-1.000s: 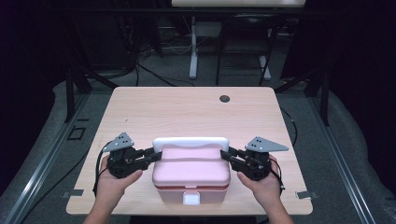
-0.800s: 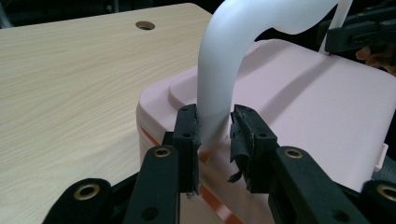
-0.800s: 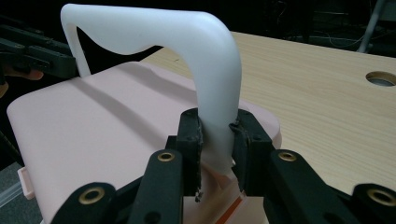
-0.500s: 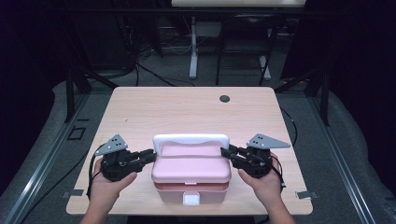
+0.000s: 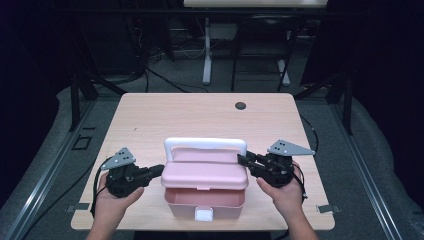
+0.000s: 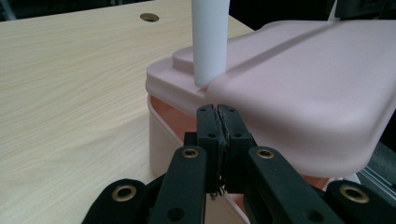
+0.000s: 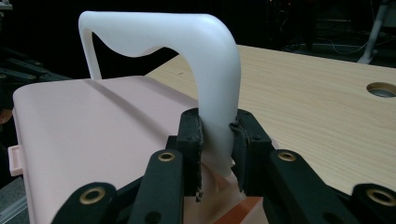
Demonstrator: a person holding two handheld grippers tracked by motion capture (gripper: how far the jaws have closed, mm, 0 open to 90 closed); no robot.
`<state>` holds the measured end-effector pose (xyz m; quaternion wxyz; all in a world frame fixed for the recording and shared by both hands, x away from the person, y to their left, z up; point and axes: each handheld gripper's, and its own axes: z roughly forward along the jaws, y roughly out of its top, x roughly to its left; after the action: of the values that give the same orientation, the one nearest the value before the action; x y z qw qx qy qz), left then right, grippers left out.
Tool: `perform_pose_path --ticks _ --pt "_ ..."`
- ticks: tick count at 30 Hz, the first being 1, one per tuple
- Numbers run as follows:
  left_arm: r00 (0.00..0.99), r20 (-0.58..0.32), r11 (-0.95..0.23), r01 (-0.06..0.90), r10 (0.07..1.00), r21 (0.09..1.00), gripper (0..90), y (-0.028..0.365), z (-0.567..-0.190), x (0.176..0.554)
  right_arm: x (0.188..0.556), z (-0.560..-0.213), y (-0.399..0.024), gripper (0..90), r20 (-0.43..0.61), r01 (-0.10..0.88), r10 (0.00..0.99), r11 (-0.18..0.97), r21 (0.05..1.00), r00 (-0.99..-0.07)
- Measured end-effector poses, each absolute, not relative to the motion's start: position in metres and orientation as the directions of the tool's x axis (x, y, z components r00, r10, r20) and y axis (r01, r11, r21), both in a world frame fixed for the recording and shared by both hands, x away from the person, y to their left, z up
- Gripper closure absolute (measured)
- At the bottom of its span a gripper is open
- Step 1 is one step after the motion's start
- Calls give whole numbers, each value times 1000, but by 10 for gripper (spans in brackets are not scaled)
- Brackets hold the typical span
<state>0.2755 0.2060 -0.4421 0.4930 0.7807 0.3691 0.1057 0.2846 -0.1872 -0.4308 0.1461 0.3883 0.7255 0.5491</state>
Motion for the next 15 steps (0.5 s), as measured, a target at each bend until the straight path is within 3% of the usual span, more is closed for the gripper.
perform_pose_path --ticks 15 --pt "711 -205 -270 493 672 827 899 206 -449 272 289 -428 -189 741 240 409 716 69 910 -656"
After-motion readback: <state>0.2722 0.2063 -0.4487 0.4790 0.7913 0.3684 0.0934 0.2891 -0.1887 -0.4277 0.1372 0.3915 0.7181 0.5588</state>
